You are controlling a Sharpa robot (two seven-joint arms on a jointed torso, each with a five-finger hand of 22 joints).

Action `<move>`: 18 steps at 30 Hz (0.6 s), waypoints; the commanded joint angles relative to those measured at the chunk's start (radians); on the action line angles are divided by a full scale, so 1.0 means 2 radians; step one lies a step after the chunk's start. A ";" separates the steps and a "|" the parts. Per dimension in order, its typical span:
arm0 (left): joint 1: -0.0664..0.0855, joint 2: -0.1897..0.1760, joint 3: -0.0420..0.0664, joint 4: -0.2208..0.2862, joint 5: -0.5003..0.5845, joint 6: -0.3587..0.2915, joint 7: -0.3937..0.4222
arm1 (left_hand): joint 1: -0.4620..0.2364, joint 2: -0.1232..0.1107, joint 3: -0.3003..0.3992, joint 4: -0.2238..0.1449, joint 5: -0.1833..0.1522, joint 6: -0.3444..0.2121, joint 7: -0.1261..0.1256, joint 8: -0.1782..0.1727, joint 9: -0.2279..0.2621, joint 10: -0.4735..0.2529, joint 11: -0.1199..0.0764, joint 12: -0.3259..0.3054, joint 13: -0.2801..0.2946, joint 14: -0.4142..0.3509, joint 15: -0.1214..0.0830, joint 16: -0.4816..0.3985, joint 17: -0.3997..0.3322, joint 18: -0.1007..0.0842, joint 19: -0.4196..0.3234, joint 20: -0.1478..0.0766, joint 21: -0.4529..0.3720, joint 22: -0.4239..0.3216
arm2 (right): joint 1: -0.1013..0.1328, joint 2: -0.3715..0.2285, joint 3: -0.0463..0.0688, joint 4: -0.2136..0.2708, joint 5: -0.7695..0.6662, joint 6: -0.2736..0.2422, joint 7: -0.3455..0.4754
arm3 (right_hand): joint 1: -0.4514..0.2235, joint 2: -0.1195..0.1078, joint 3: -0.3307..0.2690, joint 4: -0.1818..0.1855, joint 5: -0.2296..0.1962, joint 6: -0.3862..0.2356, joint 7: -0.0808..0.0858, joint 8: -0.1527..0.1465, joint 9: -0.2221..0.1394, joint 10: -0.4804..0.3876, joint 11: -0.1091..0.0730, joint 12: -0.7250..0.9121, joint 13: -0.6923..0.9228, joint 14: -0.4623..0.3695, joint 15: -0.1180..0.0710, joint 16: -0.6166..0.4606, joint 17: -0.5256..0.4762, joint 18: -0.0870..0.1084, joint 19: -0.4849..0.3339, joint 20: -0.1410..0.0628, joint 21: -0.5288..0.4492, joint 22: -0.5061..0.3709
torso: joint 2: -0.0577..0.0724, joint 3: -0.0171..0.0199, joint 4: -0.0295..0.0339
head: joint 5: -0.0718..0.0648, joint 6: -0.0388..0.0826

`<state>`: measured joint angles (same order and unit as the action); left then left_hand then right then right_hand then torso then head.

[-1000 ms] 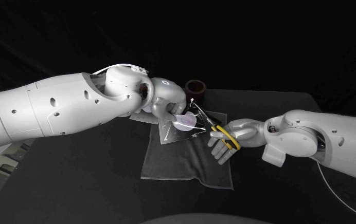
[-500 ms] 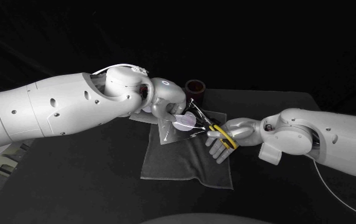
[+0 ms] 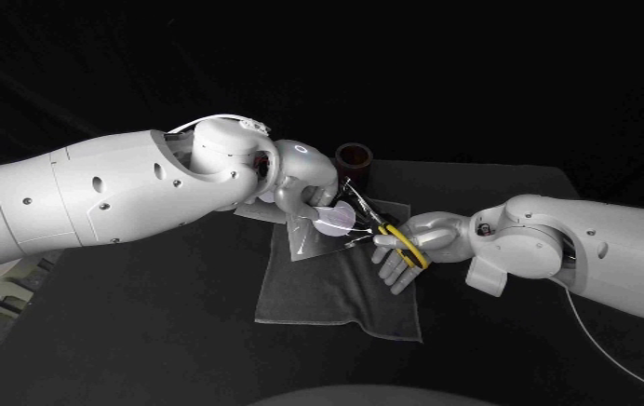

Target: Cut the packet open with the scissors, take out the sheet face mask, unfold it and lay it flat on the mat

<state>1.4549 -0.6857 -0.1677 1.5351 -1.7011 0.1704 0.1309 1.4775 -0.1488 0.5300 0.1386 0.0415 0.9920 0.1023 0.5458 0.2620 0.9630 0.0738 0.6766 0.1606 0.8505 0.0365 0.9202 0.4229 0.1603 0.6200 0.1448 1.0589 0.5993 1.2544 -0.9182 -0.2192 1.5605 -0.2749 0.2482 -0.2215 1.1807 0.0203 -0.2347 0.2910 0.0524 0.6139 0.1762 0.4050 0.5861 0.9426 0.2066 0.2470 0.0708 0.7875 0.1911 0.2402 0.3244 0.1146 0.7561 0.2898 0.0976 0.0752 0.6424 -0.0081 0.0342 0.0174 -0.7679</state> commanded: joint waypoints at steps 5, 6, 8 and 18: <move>0.000 0.001 0.000 -0.001 -0.006 0.005 0.001 | -0.001 0.004 0.071 -0.070 0.003 0.003 -0.001 0.001 0.022 0.001 0.002 -0.003 0.001 -0.004 -0.001 -0.003 -0.001 0.010 -0.003 -0.001 0.001 0.001 | 0.001 -0.002 0.001 0.001 -0.006 0.005 -0.005 | 0.017 0.026 -0.027 -0.001 -0.002 0.042 0.030 0.024 -0.009 0.061 -0.017 0.025 0.003 0.060 -0.020 0.026 0.000 0.036 0.025 -0.006 0.015 0.004 | 0.000 0.0001 -0.0004 | 0.001 -0.002; 0.000 0.001 0.000 -0.001 -0.007 0.004 0.001 | -0.001 0.004 0.071 -0.070 0.003 0.003 -0.001 0.001 0.022 0.001 0.002 -0.003 0.001 -0.004 -0.001 -0.003 -0.001 0.010 -0.003 -0.001 0.001 0.001 | 0.001 -0.002 0.001 0.002 -0.007 0.006 -0.005 | 0.019 0.028 -0.031 -0.001 -0.002 0.045 0.029 0.024 -0.010 0.065 -0.018 0.027 0.003 0.064 -0.021 0.028 0.000 0.036 0.027 -0.007 0.016 0.004 | 0.000 0.0001 -0.0005 | 0.001 -0.002; 0.000 0.001 0.000 -0.002 -0.007 0.003 0.001 | -0.001 0.004 0.071 -0.070 0.003 0.003 -0.001 0.001 0.022 0.001 0.002 -0.003 0.001 -0.004 -0.001 -0.003 -0.001 0.010 -0.003 -0.001 0.001 0.001 | 0.001 -0.003 0.001 0.002 -0.008 0.008 -0.006 | 0.021 0.032 -0.037 -0.001 -0.002 0.050 0.026 0.026 -0.011 0.071 -0.020 0.028 0.004 0.072 -0.024 0.030 0.000 0.036 0.031 -0.009 0.019 0.005 | 0.000 0.0001 -0.0005 | 0.001 -0.002; 0.000 0.000 0.000 -0.003 -0.011 -0.001 0.003 | -0.001 0.004 0.071 -0.070 0.003 0.003 -0.001 0.001 0.023 0.001 0.002 -0.003 0.001 -0.004 -0.001 -0.003 -0.001 0.010 -0.003 -0.001 0.001 0.000 | 0.001 -0.008 0.001 0.004 -0.014 0.005 -0.011 | 0.033 0.050 -0.067 -0.002 -0.001 0.072 0.016 0.031 -0.011 0.098 -0.031 0.035 0.008 0.100 -0.034 0.035 0.006 0.036 0.047 -0.017 0.030 0.006 | 0.000 0.0002 -0.0004 | 0.002 -0.005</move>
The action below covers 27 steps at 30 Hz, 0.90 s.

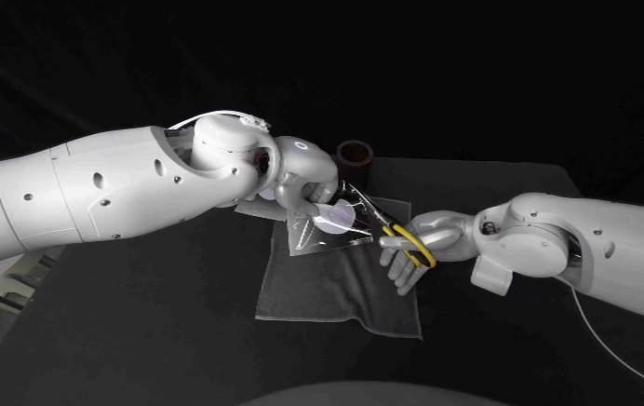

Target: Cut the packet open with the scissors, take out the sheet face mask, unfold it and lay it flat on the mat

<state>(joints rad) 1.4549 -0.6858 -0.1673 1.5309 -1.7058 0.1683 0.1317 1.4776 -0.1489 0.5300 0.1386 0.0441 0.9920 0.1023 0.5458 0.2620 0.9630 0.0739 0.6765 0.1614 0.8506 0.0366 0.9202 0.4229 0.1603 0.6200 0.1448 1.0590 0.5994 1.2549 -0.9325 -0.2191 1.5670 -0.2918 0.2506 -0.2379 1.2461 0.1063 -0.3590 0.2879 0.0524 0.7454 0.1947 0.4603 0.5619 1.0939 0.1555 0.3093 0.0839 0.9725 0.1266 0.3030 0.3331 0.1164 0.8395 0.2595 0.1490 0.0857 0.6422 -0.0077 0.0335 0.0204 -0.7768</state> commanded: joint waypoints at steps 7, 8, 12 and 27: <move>0.000 0.002 0.000 0.000 -0.009 -0.005 0.004 | -0.001 0.005 0.071 -0.070 0.002 0.003 -0.001 0.001 0.023 0.001 0.002 -0.003 0.001 -0.004 -0.001 -0.003 -0.001 0.010 -0.003 -0.001 0.001 0.000 | 0.002 0.002 0.001 -0.001 -0.009 -0.012 -0.007 | 0.013 0.026 -0.033 -0.001 -0.001 0.035 -0.009 0.014 0.017 0.061 -0.021 0.016 0.018 0.048 -0.017 0.017 0.024 0.035 0.035 -0.016 0.021 0.005 | 0.000 0.0000 0.0000 | 0.000 -0.002; 0.000 0.002 0.000 0.000 -0.010 -0.005 0.004 | -0.001 0.005 0.071 -0.070 0.002 0.003 -0.001 0.001 0.023 0.001 0.002 -0.003 0.001 -0.004 -0.001 -0.003 -0.001 0.010 -0.003 -0.001 0.001 0.000 | 0.002 0.003 0.001 -0.001 -0.010 -0.015 -0.008 | 0.016 0.031 -0.040 -0.001 0.000 0.044 -0.015 0.018 0.024 0.072 -0.027 0.021 0.024 0.061 -0.022 0.022 0.032 0.035 0.043 -0.021 0.026 0.006 | 0.000 0.0000 0.0000 | 0.000 -0.002; 0.000 0.002 0.000 0.001 -0.011 -0.009 0.005 | -0.001 0.005 0.072 -0.070 0.002 0.003 -0.001 0.001 0.024 0.001 0.002 -0.003 0.001 -0.004 -0.001 -0.003 -0.001 0.010 -0.003 -0.001 0.001 0.000 | 0.003 0.006 0.001 -0.001 -0.015 -0.026 -0.011 | 0.027 0.044 -0.051 -0.001 0.000 0.073 -0.033 0.034 0.048 0.111 -0.045 0.041 0.048 0.103 -0.040 0.044 0.062 0.035 0.070 -0.037 0.039 0.009 | 0.000 -0.0001 0.0003 | 0.000 -0.004; 0.000 0.002 0.000 0.003 -0.017 -0.016 0.007 | 0.000 0.005 0.072 -0.070 0.002 0.003 -0.001 0.001 0.025 0.001 0.001 -0.003 0.001 -0.004 -0.001 -0.003 -0.001 0.010 -0.003 -0.001 0.001 0.000 | 0.010 0.010 0.001 -0.006 -0.026 -0.043 -0.033 | 0.037 0.065 -0.052 -0.001 -0.001 0.134 -0.080 0.082 0.155 0.181 -0.090 0.132 0.168 0.194 -0.084 0.098 0.183 0.035 0.158 -0.080 0.067 0.018 | 0.000 -0.0004 0.0005 | 0.001 -0.007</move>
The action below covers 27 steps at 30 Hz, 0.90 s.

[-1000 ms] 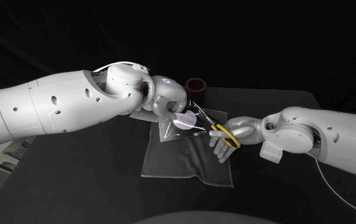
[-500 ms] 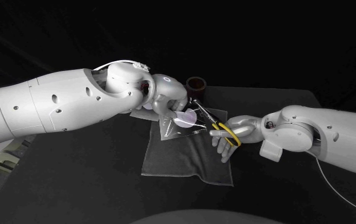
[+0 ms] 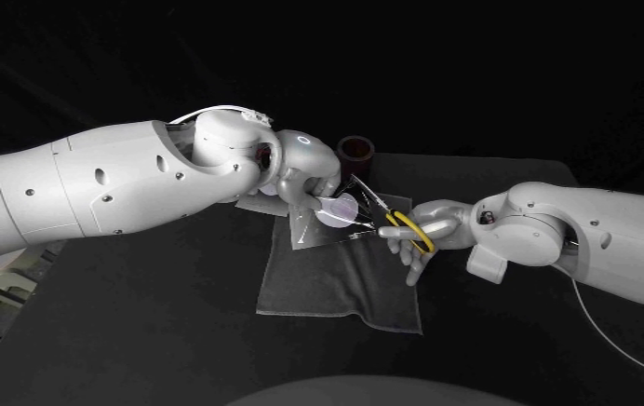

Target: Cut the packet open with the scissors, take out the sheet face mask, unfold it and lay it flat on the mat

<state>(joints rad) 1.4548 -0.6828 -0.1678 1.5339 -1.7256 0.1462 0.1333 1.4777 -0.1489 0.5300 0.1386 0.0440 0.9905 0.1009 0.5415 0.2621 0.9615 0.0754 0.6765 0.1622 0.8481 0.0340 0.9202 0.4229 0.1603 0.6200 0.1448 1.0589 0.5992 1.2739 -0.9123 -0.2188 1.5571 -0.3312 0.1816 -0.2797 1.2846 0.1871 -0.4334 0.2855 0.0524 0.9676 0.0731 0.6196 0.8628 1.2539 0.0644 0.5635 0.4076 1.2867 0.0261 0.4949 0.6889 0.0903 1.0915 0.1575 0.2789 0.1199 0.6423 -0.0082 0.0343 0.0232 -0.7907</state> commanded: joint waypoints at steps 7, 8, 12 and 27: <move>0.000 -0.001 0.000 0.000 -0.007 -0.002 0.005 | 0.000 0.005 0.072 -0.070 0.002 0.004 0.000 0.003 0.025 0.002 0.001 -0.003 0.001 -0.003 0.000 -0.003 -0.001 0.010 -0.003 -0.001 0.001 0.000 | 0.002 -0.004 0.000 0.000 -0.008 0.001 0.000 | 0.006 0.005 -0.013 0.001 -0.002 -0.037 0.021 -0.069 -0.004 0.011 -0.007 -0.067 -0.003 -0.039 0.001 -0.066 0.007 0.044 -0.022 0.000 -0.039 -0.019 | 0.000 0.0003 -0.0001 | -0.001 0.003; 0.000 -0.001 0.000 0.000 -0.007 -0.002 0.005 | 0.000 0.005 0.072 -0.070 0.002 0.004 0.000 0.003 0.025 0.002 0.001 -0.003 0.001 -0.003 0.000 -0.003 -0.001 0.010 -0.003 -0.001 0.001 0.000 | 0.002 -0.005 0.000 0.001 -0.007 0.002 0.002 | 0.006 0.002 -0.014 0.001 0.000 -0.049 0.032 -0.086 -0.009 -0.008 0.002 -0.086 -0.011 -0.058 0.011 -0.083 0.001 0.044 -0.037 0.008 -0.048 -0.023 | 0.000 0.0003 -0.0002 | -0.001 0.003; 0.000 -0.002 0.000 -0.001 -0.007 0.000 0.004 | -0.001 0.005 0.072 -0.070 0.002 0.004 -0.001 0.003 0.026 0.002 0.001 -0.003 0.001 -0.003 0.000 -0.003 -0.001 0.010 -0.003 -0.001 0.001 0.000 | 0.002 -0.012 0.000 0.006 -0.002 0.008 0.014 | 0.008 -0.013 -0.014 0.000 -0.001 -0.111 0.074 -0.153 -0.040 -0.090 0.047 -0.164 -0.055 -0.130 0.048 -0.150 -0.039 0.044 -0.087 0.042 -0.079 -0.026 | 0.000 0.0004 -0.0003 | -0.002 0.005; 0.000 -0.003 0.000 -0.002 -0.006 0.001 0.004 | -0.001 0.005 0.072 -0.070 0.002 0.004 0.000 0.003 0.027 0.002 0.001 -0.003 0.001 -0.003 0.000 -0.003 -0.001 0.010 -0.003 -0.001 0.001 0.000 | 0.000 -0.039 -0.001 0.036 0.010 0.056 0.026 | -0.071 -0.168 0.136 0.007 0.000 -0.239 0.113 -0.191 -0.105 -0.224 0.092 -0.226 -0.147 -0.258 0.095 -0.216 -0.144 0.027 -0.161 0.065 -0.107 -0.026 | 0.000 0.0003 -0.0004 | -0.005 0.009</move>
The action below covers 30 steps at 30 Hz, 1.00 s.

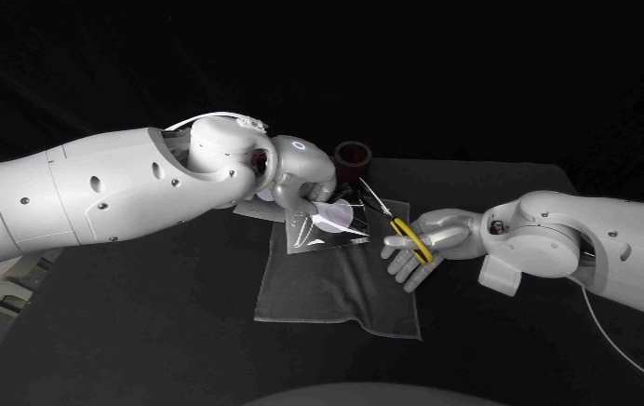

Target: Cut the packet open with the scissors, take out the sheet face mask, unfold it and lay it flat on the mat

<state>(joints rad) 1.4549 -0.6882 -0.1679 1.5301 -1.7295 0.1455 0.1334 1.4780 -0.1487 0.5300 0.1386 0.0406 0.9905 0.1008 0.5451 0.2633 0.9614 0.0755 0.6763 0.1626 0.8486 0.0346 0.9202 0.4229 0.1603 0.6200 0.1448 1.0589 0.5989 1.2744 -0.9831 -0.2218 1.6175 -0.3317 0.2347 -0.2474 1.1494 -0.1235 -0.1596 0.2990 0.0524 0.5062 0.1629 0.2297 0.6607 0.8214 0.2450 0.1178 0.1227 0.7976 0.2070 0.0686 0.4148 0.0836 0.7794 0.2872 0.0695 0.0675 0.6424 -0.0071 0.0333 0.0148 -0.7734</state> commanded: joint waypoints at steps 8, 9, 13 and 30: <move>0.000 -0.005 0.000 0.002 -0.004 -0.008 0.004 | -0.002 0.005 0.072 -0.070 0.004 0.004 0.000 0.001 0.027 0.003 0.000 -0.003 0.001 -0.003 -0.001 -0.003 -0.001 0.010 -0.003 -0.001 0.001 0.000 | -0.003 -0.013 -0.001 0.021 0.021 0.044 0.017 | -0.005 -0.016 -0.004 0.000 0.000 -0.013 0.068 0.013 -0.009 -0.015 0.003 -0.001 -0.013 -0.038 0.008 -0.001 -0.025 0.026 -0.012 0.000 -0.001 0.000 | 0.000 -0.0004 0.0000 | -0.003 0.004; 0.000 -0.006 0.000 0.003 -0.003 -0.011 0.004 | -0.002 0.005 0.072 -0.070 0.004 0.004 0.000 0.001 0.027 0.003 0.000 -0.003 0.001 -0.003 -0.001 -0.003 -0.001 0.010 -0.003 -0.001 0.001 0.000 | -0.003 -0.014 -0.001 0.021 0.022 0.046 0.018 | -0.004 -0.011 -0.001 0.000 0.000 -0.009 0.068 0.017 -0.009 -0.010 0.002 0.003 -0.013 -0.028 0.007 0.002 -0.023 0.026 -0.012 0.000 0.000 0.001 | 0.000 -0.0004 0.0000 | -0.003 0.004; 0.000 -0.014 0.000 0.004 0.000 -0.033 0.008 | -0.003 0.005 0.072 -0.070 0.004 0.004 0.000 0.001 0.028 0.003 0.000 -0.003 0.001 -0.002 -0.001 -0.002 -0.001 0.010 -0.003 -0.001 0.002 0.000 | -0.006 -0.017 -0.001 0.026 0.033 0.056 0.026 | -0.004 0.004 0.007 -0.001 -0.001 0.004 0.067 0.033 -0.012 0.007 -0.001 0.014 -0.016 -0.015 0.004 0.009 -0.027 0.029 -0.010 0.000 0.001 0.002 | 0.000 0.0000 0.0007 | -0.004 0.005; -0.012 -0.030 -0.020 -0.009 0.017 -0.143 0.051 | -0.003 0.004 0.073 -0.071 0.004 0.005 0.000 0.001 0.032 0.006 0.000 -0.003 0.002 0.000 -0.001 -0.001 0.000 0.010 0.000 -0.001 0.004 0.001 | -0.012 -0.049 -0.001 0.050 0.080 0.065 0.086 | 0.017 0.052 0.002 -0.004 -0.002 0.040 0.061 0.064 -0.032 0.052 -0.009 0.036 -0.025 -0.001 -0.003 0.024 -0.042 0.036 -0.005 0.000 0.004 0.003 | 0.000 0.0000 0.0008 | -0.009 0.007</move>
<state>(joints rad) 1.4321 -0.7474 -0.2074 1.5147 -1.7079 -0.0613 0.1907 1.4722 -0.1436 0.5300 0.1386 0.0437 0.9942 0.1045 0.5415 0.2633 0.9656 0.0785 0.6758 0.1655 0.8490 0.0350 0.9202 0.4228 0.1708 0.6200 0.1448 1.0638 0.5982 1.2511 -1.0768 -0.2249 1.7130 -0.2140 0.3355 -0.1256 1.1858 -0.0276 -0.1505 0.2898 0.0524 0.5792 0.1678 0.3520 0.5966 0.9097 0.2178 0.1877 0.0741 0.7900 0.2013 0.1114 0.3308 0.0837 0.7635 0.2884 0.0752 0.0720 0.6436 -0.0077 0.0336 -0.0011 -0.7596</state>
